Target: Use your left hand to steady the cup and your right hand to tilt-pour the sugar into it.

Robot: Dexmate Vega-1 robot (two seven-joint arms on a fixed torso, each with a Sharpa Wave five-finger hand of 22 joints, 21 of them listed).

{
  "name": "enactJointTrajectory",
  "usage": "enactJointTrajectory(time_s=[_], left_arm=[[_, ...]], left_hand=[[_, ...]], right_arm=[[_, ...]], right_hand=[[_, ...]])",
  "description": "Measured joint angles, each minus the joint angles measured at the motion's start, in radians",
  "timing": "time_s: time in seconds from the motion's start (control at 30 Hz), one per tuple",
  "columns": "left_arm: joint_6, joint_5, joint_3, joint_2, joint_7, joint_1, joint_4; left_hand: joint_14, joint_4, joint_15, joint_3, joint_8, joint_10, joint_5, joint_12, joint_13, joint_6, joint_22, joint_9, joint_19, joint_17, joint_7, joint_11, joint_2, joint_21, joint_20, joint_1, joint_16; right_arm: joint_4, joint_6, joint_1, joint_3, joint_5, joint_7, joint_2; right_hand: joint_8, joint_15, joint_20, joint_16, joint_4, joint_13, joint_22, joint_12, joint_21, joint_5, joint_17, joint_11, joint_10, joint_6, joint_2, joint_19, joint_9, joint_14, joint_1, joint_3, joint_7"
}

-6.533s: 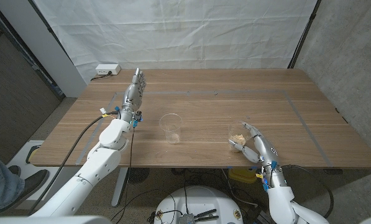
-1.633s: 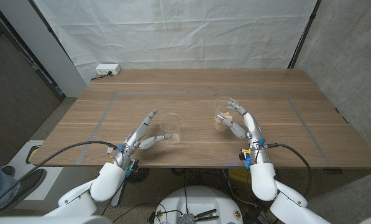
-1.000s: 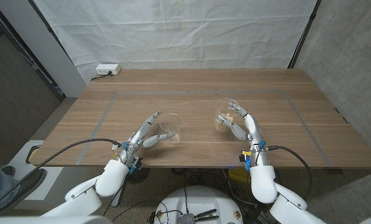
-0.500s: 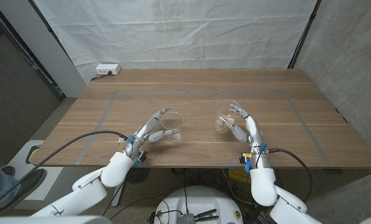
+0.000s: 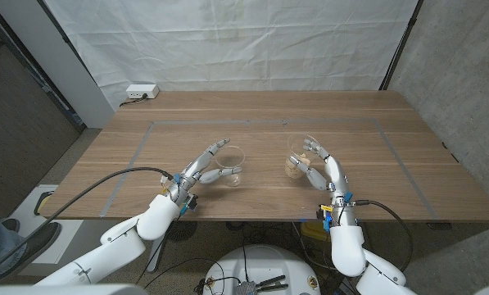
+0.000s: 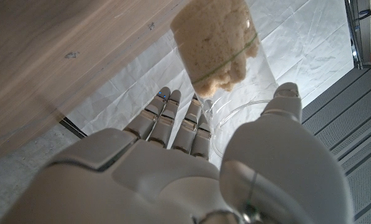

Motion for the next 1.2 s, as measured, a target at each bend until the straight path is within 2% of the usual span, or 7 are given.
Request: enactJointTrajectory(time_s=[0.13,0.43,0.6,0.87,1.2], left_arm=[[0.0,-0.011,0.003,-0.002,-0.004,-0.004,0.003],[-0.001,-0.025,-0.009,0.005,-0.002,0.018,-0.009],[0.003,-0.03,-0.021,0.013,0.003,0.039,-0.026],[0.022,-0.034,-0.026,0.014,0.009,0.055,-0.035],[0.043,-0.033,-0.027,0.014,0.015,0.062,-0.04]], left_hand=[[0.0,-0.003,0.0,-0.003,-0.008,-0.008,0.004,-0.005,0.0,-0.01,0.0,0.0,0.001,0.0,0.01,0.008,0.0,0.0,0.013,0.0,0.0],[-0.015,0.004,0.015,-0.01,-0.019,-0.028,0.004,-0.017,0.0,-0.034,0.0,0.0,-0.004,0.003,0.012,0.027,0.0,0.0,0.029,0.0,-0.008],[-0.027,0.004,0.027,-0.01,-0.027,-0.042,0.004,-0.022,0.003,-0.051,0.0,0.0,-0.006,0.003,0.022,0.042,0.0,0.0,0.052,0.0,-0.008],[-0.044,0.004,0.036,-0.018,-0.035,-0.059,0.008,-0.028,0.003,-0.077,0.003,0.0,-0.011,0.003,0.037,0.054,0.005,0.0,0.057,-0.005,-0.016],[-0.049,0.008,0.041,-0.022,-0.035,-0.065,0.008,-0.028,0.003,-0.087,0.003,0.0,-0.017,0.003,0.037,0.057,0.005,0.0,0.063,-0.005,-0.016]], right_arm=[[-0.001,-0.002,-0.002,0.0,0.002,-0.001,0.001],[-0.002,-0.006,-0.005,-0.001,0.005,-0.001,0.002],[0.0,-0.004,-0.005,-0.001,0.006,-0.003,0.002],[0.005,0.002,-0.004,-0.001,0.01,-0.001,0.0],[0.008,0.004,-0.003,-0.001,0.012,0.003,-0.001]], right_hand=[[-0.001,0.0,0.0,0.0,0.0,0.0,0.0,0.0,0.0,0.0,0.0,0.0,0.0,0.0,0.0,0.0,0.0,0.0,0.0,0.0,0.0],[-0.001,0.0,0.0,0.0,0.0,0.0,0.0,0.0,0.0,-0.004,0.0,0.0,0.0,0.0,0.003,0.0,0.0,0.0,0.003,0.0,0.0],[-0.001,0.0,0.0,0.0,0.0,0.0,0.0,0.0,0.0,-0.004,0.0,0.0,0.0,0.0,0.002,0.0,0.0,0.0,0.006,0.0,0.0],[-0.002,0.0,0.0,0.0,0.0,0.0,0.0,0.0,0.0,-0.007,0.0,0.0,0.0,0.0,0.002,0.0,0.0,0.0,0.006,0.0,0.0],[-0.002,0.0,0.0,0.0,0.0,0.0,0.0,0.0,0.0,-0.011,0.0,0.0,0.0,0.004,0.003,0.0,0.0,0.0,0.004,0.0,0.004]])
